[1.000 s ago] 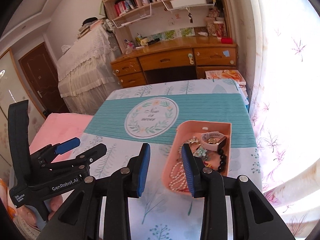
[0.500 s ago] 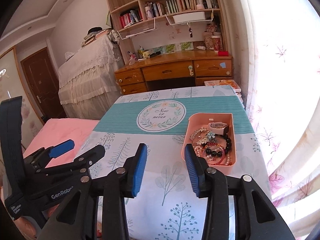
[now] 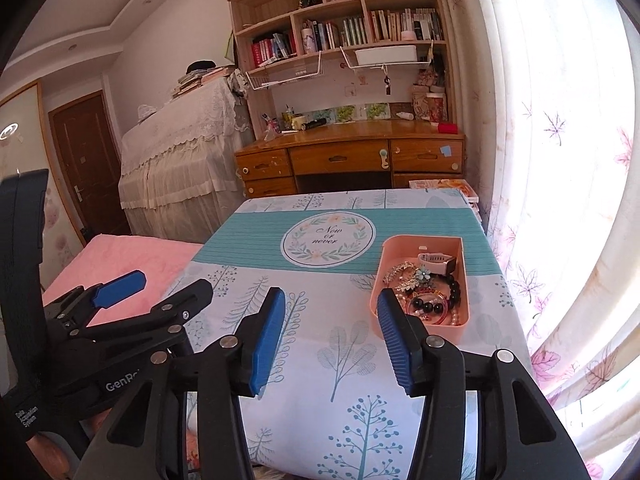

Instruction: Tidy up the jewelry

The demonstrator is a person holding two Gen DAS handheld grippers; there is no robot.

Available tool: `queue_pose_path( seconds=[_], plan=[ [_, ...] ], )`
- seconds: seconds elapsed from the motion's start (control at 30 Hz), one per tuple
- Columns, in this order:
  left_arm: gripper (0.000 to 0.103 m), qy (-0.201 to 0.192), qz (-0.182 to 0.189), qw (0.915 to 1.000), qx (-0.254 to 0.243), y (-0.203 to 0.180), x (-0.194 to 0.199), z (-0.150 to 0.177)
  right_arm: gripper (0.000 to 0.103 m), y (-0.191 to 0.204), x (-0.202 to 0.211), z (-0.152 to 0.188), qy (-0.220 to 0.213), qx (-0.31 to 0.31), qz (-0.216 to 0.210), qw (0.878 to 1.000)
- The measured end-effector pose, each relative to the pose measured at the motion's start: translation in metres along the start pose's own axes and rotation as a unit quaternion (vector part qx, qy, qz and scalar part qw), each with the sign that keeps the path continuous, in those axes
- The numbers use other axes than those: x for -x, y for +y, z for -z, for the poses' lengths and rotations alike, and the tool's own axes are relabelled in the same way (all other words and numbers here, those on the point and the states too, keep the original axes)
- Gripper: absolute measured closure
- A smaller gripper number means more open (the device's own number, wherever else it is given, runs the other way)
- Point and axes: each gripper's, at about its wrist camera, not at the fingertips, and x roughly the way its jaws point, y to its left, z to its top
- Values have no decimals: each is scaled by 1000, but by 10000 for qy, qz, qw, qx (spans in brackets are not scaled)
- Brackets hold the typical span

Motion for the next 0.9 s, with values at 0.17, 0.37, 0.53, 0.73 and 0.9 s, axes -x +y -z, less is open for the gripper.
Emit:
queue_pose_path(
  seconds=[0.17,0.37,0.53,0.73,0.9],
  plan=[
    [22,0,8,10000,20,1,1,1,52,0,-1,-1,52,-13,-44,10000],
    [22,-33,1,10000,25,1,3,1,52,0,-5,-2,90,15,-78,9999],
    [21,-51,-8,10000,29,0,5,1,52,-3,-8,-5,121,26,-107,9999],
    [21,-50,-7,10000,28,1,5,0,52,-1,-9,-5,139,45,-124,9998],
    [21,-51,-6,10000,31,1,5,0,52,0,-9,-5,136,42,-118,9998]
  ],
)
